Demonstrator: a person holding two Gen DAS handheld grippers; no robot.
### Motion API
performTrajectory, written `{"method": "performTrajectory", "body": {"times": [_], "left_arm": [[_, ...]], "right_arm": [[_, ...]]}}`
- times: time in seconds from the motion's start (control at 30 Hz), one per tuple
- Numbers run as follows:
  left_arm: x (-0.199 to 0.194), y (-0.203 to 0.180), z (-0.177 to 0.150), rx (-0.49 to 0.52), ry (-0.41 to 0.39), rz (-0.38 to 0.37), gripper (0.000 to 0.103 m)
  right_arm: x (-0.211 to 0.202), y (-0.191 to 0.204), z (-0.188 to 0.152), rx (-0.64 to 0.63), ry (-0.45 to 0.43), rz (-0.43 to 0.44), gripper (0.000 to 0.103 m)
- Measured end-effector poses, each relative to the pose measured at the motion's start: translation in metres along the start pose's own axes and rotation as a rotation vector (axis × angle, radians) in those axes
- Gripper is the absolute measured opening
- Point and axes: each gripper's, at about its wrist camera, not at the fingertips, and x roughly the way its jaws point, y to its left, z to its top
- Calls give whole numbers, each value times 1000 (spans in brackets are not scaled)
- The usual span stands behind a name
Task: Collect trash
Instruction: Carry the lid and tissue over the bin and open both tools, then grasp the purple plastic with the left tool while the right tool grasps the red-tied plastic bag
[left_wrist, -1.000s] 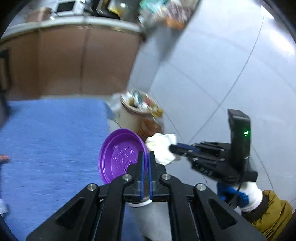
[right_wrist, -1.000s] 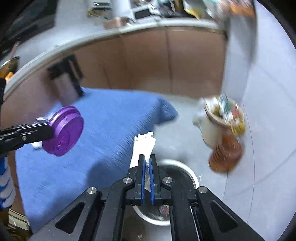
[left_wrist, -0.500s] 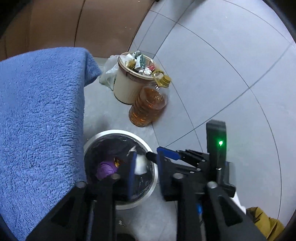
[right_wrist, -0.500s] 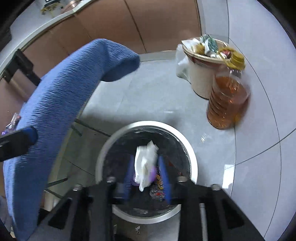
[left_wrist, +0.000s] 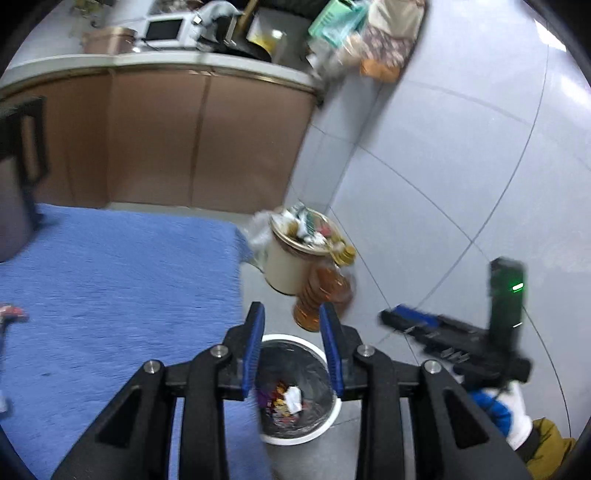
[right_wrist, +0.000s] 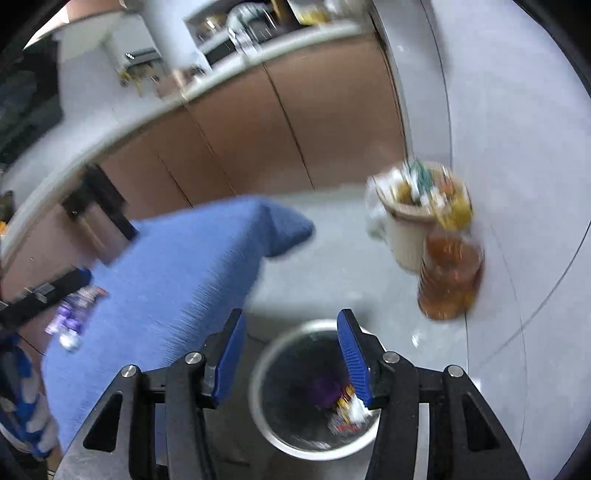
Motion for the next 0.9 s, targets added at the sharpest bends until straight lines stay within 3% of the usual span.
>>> {"method": "performTrajectory", "body": {"times": [0.2,0.4,0.67,0.9], "left_arm": [[-76,42,-10,-14,-77,104,30],[-145,108,-21,-71,-155,235,42],[-186,216,-59,-176,-167,406,45],[-176,279,-95,-242,-102,454,45]], "right_arm": [[-48,69,26,-84,-115,81,50],[-64,147,38,-180,-149,188,52],[-26,226,44,-277,-98,299,53],[42,290,41,-367,12,351,53]]}}
